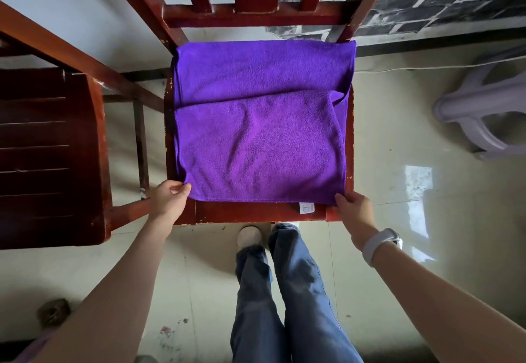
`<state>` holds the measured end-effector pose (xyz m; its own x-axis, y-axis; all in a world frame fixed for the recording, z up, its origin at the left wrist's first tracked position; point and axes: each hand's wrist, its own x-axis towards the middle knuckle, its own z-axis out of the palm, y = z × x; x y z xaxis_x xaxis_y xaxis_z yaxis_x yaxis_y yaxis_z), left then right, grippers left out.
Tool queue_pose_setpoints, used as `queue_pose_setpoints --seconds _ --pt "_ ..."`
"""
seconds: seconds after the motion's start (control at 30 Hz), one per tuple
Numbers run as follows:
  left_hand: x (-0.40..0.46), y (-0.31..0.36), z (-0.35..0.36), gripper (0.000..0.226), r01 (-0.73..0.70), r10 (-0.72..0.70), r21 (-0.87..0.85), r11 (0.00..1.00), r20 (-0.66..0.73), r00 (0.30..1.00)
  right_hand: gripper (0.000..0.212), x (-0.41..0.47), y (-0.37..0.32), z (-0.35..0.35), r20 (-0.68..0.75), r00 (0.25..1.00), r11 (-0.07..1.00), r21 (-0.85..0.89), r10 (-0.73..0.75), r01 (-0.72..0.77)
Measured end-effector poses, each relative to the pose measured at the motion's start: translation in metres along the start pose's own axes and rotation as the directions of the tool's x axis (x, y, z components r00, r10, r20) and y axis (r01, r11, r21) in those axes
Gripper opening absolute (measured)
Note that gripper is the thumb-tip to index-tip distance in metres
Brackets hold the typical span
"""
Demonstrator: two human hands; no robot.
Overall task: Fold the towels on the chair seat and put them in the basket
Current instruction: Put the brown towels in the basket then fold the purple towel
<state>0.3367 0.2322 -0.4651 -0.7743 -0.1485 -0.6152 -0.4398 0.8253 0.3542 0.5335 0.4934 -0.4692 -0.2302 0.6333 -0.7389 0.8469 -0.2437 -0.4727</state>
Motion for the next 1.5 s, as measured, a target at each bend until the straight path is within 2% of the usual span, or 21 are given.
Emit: queue_pose_setpoints --seconds 0.13,0.2,0.27,0.33,0.43,0.53,0.57,0.67,0.77,0.87,0.93,1.03,1.1,1.17,1.27,1.4,1.5 --pt "0.000 0.004 0.004 0.027 0.047 -0.047 -0.002 0.999 0.030 0.998 0.024 -0.005 -0.002 -0.007 -0.013 1.000 0.998 0.060 0.006 -0.005" --pt "-0.002 0.010 0.001 0.026 0.156 -0.151 -0.237 0.959 0.040 0.988 0.020 -0.009 -0.005 -0.011 -0.024 1.000 0.996 0.090 0.014 -0.011" --pt "-0.007 0.017 -0.010 0.022 0.274 -0.264 -0.530 0.802 0.097 0.960 0.014 -0.014 -0.014 -0.016 -0.049 0.999 0.990 0.141 0.013 -0.006" --pt "-0.014 0.024 -0.029 0.020 0.289 -0.278 -0.657 0.696 0.125 0.953 0.010 -0.021 -0.027 -0.023 -0.086 0.996 0.978 0.208 0.013 0.005" --pt "-0.028 0.039 -0.058 0.021 0.213 -0.184 -0.730 0.650 0.121 0.975 0.008 -0.034 -0.056 -0.036 -0.130 0.991 0.957 0.287 -0.011 0.049" --pt "-0.048 0.063 -0.089 0.006 0.150 -0.150 -0.797 0.585 0.075 0.986 0.007 -0.055 -0.090 -0.051 -0.184 0.981 0.923 0.365 -0.058 0.123" --pt "-0.055 0.072 -0.101 0.009 0.125 -0.123 -0.814 0.568 0.066 0.990 0.007 -0.062 -0.102 -0.056 -0.200 0.978 0.900 0.415 -0.056 0.136" --pt "-0.074 0.097 -0.137 0.015 0.021 -0.011 -0.855 0.519 0.018 1.000 0.022 -0.088 -0.135 -0.077 -0.238 0.968 0.816 0.541 -0.083 0.203" --pt "-0.097 0.118 -0.171 0.021 -0.090 0.079 -0.855 0.511 -0.057 0.995 0.035 -0.116 -0.164 -0.101 -0.205 0.952 0.807 0.507 -0.229 0.303" --pt "-0.120 0.137 -0.197 0.021 -0.173 0.166 -0.852 0.495 -0.103 0.981 0.036 -0.144 -0.189 -0.124 -0.140 0.924 0.812 0.443 -0.357 0.381" --pt "-0.133 0.148 -0.216 0.020 -0.218 0.236 -0.845 0.489 -0.112 0.965 0.033 -0.164 -0.202 -0.138 -0.126 0.873 0.821 0.301 -0.470 0.485" --pt "-0.150 0.157 -0.237 0.017 -0.334 0.373 -0.759 0.559 -0.129 0.919 0.036 -0.186 -0.213 -0.154 -0.120 0.744 0.754 -0.094 -0.657 0.651" --pt "-0.161 0.157 -0.247 0.016 -0.499 0.504 -0.534 0.682 -0.151 0.851 0.032 -0.197 -0.214 -0.163 -0.111 0.675 0.674 -0.287 -0.729 0.681" --pt "-0.171 0.153 -0.253 0.022 -0.629 0.613 -0.221 0.746 -0.141 0.777 0.024 -0.206 -0.211 -0.173 -0.114 0.626 0.615 -0.386 -0.771 0.687" --pt "-0.182 0.144 -0.259 0.032 -0.717 0.716 0.030 0.696 -0.109 0.690 0.014 -0.218 -0.208 -0.187 -0.089 0.585 0.557 -0.449 -0.806 0.699" --pt "-0.194 0.140 -0.271 0.023 -0.793 0.814 0.185 0.580 -0.140 0.563 0.008 -0.236 -0.207 -0.200 -0.039 0.480 0.429 -0.517 -0.877 0.741" --pt "-0.201 0.142 -0.280 0.018 -0.818 0.855 0.248 0.519 -0.125 0.504 0.013 -0.246 -0.209 -0.211 0.037 0.401 0.319 -0.541 -0.915 0.778"
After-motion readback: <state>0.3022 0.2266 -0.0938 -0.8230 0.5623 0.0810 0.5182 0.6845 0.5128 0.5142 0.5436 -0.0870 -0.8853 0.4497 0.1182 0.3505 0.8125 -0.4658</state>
